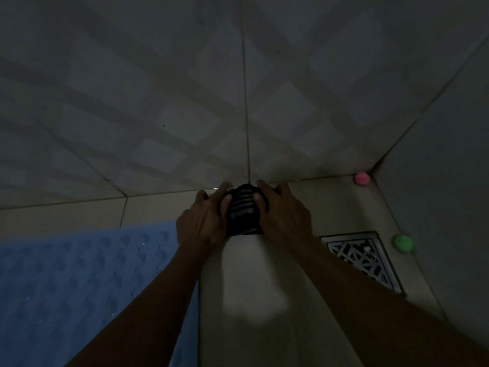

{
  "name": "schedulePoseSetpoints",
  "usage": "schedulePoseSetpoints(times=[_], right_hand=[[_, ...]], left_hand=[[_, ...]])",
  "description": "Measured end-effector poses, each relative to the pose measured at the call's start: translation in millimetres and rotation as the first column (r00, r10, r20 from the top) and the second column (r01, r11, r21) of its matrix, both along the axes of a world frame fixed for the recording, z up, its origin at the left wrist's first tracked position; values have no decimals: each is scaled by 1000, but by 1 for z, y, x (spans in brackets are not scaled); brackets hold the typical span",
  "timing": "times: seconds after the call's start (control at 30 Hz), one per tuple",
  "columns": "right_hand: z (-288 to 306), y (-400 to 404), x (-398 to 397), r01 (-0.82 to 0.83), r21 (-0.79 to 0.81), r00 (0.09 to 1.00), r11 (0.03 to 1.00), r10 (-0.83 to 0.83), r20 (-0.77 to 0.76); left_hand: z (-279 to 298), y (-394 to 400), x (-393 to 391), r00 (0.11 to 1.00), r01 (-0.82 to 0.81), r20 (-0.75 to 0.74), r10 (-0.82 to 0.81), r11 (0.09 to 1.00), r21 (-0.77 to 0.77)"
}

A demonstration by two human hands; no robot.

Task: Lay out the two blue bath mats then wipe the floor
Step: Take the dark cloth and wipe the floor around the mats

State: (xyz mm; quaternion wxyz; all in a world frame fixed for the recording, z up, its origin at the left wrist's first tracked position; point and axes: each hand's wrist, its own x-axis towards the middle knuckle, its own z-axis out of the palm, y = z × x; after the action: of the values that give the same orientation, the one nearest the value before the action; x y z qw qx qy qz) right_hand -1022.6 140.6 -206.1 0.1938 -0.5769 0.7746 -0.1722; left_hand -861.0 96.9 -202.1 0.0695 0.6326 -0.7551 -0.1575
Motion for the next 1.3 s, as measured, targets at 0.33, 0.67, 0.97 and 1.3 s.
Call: schedulePoseSetpoints(times=[0.33, 0.67, 0.97, 1.3], right_hand=[[-29, 0, 11, -16, 69, 969, 998, 32, -246], [-32, -4, 8, -17, 69, 951, 997, 37, -307], [-29, 17, 9, -51, 123, 949, 991, 86, -303], [-23, 72, 25, -71, 201, 962, 977, 120, -243]], left_hand=[[-29, 9, -5, 961, 118, 260, -98, 991, -64], [-35, 0, -4, 960, 163, 251, -125, 977, -138], [-20, 16, -5, 901, 214, 397, -174, 975, -58], [-19, 70, 12, 889, 220, 410, -204, 975, 9]])
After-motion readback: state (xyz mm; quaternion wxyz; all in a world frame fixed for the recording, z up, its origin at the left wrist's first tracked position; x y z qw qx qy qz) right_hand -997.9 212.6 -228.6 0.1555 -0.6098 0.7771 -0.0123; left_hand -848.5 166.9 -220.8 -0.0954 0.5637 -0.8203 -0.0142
